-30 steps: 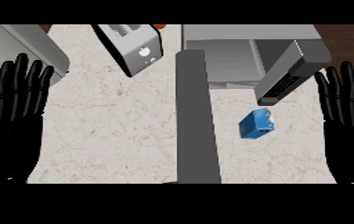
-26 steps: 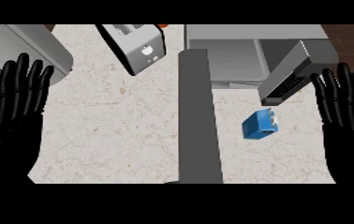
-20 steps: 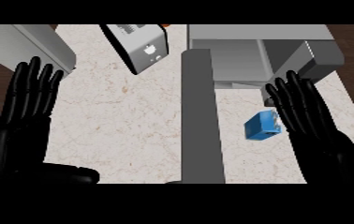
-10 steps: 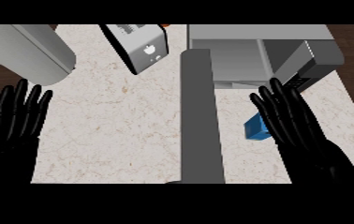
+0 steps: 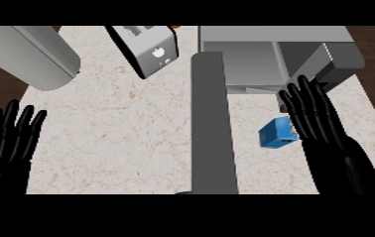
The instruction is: Pick up the milk, place it into the microwave and close the microwave
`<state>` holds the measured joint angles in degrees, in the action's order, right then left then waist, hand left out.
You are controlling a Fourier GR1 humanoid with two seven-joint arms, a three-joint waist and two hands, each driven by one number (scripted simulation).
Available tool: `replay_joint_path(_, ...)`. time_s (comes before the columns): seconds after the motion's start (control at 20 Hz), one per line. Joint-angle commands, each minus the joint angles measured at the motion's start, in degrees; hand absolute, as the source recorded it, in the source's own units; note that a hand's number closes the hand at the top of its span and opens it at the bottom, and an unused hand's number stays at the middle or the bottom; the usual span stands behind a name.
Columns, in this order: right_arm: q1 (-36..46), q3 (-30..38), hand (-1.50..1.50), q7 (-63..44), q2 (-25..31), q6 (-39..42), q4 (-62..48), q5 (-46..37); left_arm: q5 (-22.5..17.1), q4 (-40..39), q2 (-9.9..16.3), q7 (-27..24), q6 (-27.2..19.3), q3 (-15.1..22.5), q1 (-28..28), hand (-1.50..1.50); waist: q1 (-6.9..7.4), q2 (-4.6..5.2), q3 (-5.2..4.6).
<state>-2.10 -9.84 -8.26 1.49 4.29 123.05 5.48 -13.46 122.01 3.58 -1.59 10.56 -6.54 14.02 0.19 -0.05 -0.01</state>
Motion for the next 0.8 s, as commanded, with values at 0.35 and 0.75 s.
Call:
replay_joint_path(0.35,1.3,9.8,-1.50,7.4,2.4,2.9,-14.7,3.5,-2.3,2.7,-0.1,1.3,3.0,-1.6,2.9,-1.50,-0.01,0.08,0.04)
replay_joint_path(0.75,-4.4,13.5,-1.50,19.1,4.2,5.7,-23.0,1.6,-2.7,5.6,-1.9,-0.1,4.9,-2.5,7.6,-1.50,-0.05,0.02,0.04)
